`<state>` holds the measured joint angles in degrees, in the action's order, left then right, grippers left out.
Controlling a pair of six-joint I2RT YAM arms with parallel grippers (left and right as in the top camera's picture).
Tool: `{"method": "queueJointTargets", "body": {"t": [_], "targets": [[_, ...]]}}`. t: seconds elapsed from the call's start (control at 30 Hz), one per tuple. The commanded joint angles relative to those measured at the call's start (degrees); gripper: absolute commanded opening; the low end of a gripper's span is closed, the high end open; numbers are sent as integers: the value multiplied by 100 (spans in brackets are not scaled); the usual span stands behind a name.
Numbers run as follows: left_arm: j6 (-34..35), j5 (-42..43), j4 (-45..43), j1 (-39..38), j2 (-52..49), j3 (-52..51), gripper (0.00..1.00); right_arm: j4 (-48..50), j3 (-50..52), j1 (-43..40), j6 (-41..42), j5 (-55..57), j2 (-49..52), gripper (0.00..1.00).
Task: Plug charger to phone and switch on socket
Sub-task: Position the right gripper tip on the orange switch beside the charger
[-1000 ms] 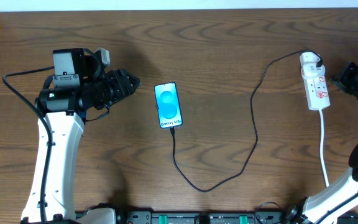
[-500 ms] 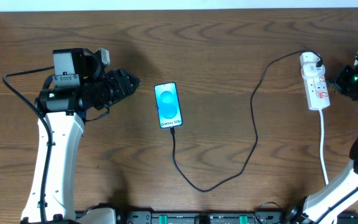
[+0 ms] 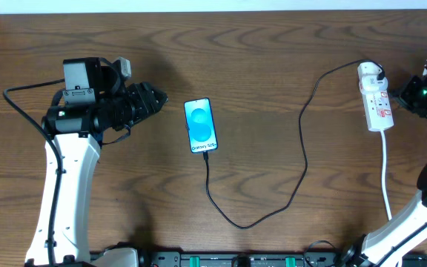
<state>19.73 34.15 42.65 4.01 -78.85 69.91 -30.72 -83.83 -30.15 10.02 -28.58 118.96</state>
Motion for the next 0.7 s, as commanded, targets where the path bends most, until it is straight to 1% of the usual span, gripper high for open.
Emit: {"method": "queueJointTargets", "body": {"t": [0.0,0.27,0.37,0.67], "targets": [[55,-28,15,-24,50,7,59,33,-2,-7,-24,-186,221,1],[55,-28,15,-24,46,-4,59,310,-4,131,-17,-179,299,1],[55,-28,15,-24,42,-9,59,428,-2,140,101,-175,302,1],[57,-28,15,-24,42,-9,59,461,-2,138,219,-133,306,1]]}}
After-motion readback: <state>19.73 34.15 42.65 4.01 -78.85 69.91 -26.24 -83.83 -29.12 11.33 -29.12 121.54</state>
